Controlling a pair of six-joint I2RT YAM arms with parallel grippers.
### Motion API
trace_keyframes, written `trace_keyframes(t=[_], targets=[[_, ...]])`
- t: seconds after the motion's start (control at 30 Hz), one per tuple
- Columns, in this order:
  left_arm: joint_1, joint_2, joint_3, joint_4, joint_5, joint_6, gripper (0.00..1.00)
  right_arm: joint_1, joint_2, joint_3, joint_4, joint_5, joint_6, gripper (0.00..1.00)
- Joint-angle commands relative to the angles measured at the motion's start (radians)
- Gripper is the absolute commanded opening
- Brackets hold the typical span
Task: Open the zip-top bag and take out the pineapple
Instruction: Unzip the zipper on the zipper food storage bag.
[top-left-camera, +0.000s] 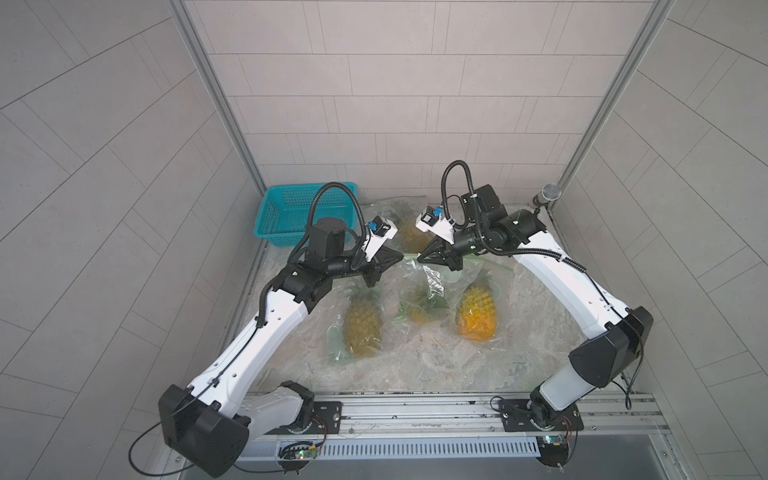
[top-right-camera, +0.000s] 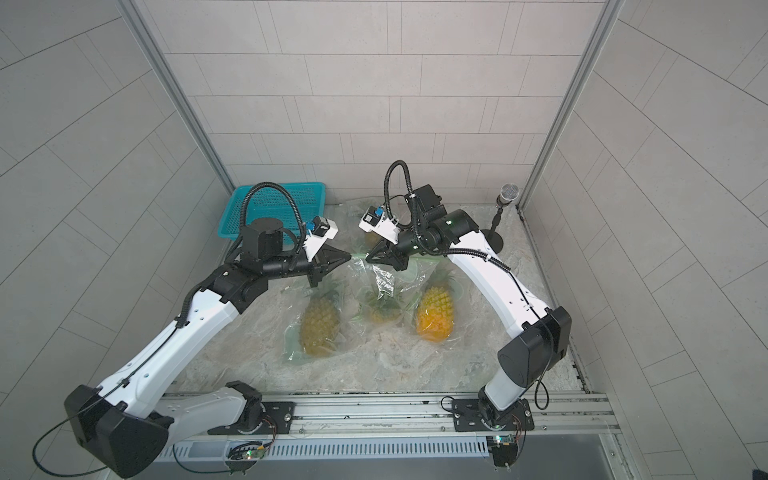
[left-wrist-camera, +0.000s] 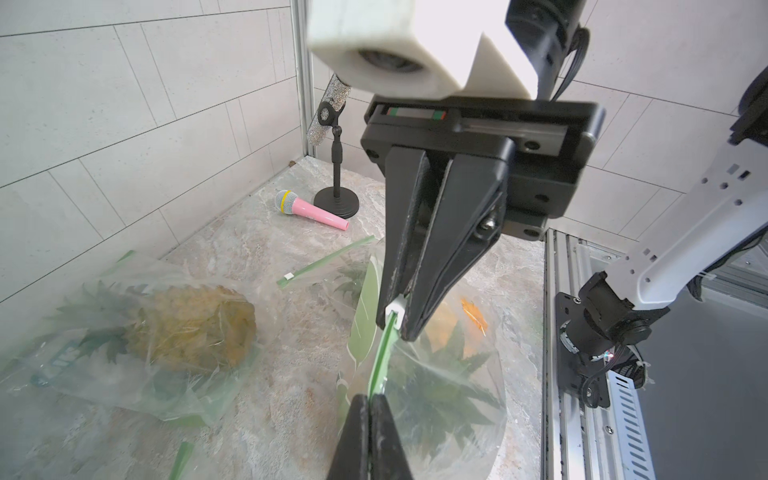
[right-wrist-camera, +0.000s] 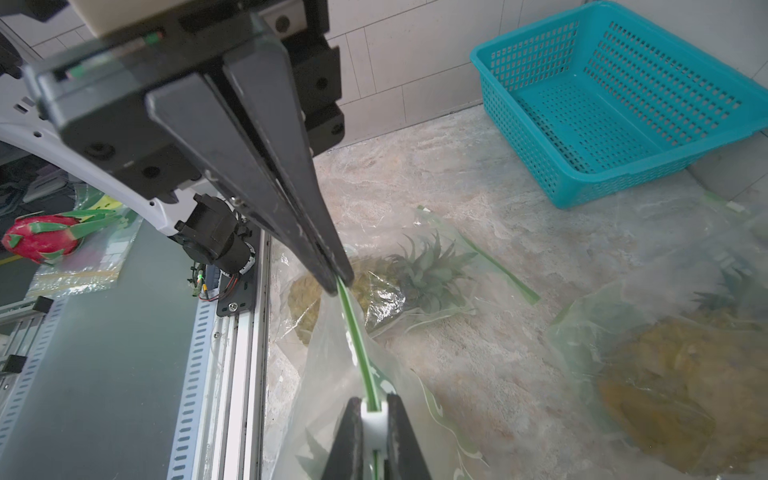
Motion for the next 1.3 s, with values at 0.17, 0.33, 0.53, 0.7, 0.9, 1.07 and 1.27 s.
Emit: trace_keyframes(t=[0.17, 0.33, 0.53, 0.7, 0.9, 1.07, 1.27], targets=[[0.053, -0.09, -0.041, 0.057, -0.189, -0.046, 0.0, -0.069, -0.066, 0.002, -0.143, 0.205, -0.023, 0.07], [0.064, -0.1, -0.052, 0.076, -0.233, -0.061, 0.0, -0.086, -0.082, -0.002, -0.18, 0.255, -0.026, 0.07], [0.073, -0.103, -0.061, 0.091, -0.267, -0.079, 0.0, -0.106, -0.1, -0.014, -0.22, 0.305, -0.025, 0.07], [0.079, -0.111, -0.073, 0.096, -0.31, -0.088, 0.0, -0.113, -0.123, -0.039, -0.236, 0.352, -0.025, 0.08], [0.088, -0.126, -0.087, 0.105, -0.341, -0.095, 0.0, -0.129, -0.149, -0.058, -0.255, 0.388, -0.023, 0.08], [0.096, -0.135, -0.094, 0.11, -0.374, -0.106, 0.0, -0.134, -0.167, -0.064, -0.27, 0.424, -0.02, 0.08], [0.101, -0.146, -0.104, 0.114, -0.411, -0.107, 0.0, -0.134, -0.182, -0.069, -0.282, 0.481, -0.009, 0.08]])
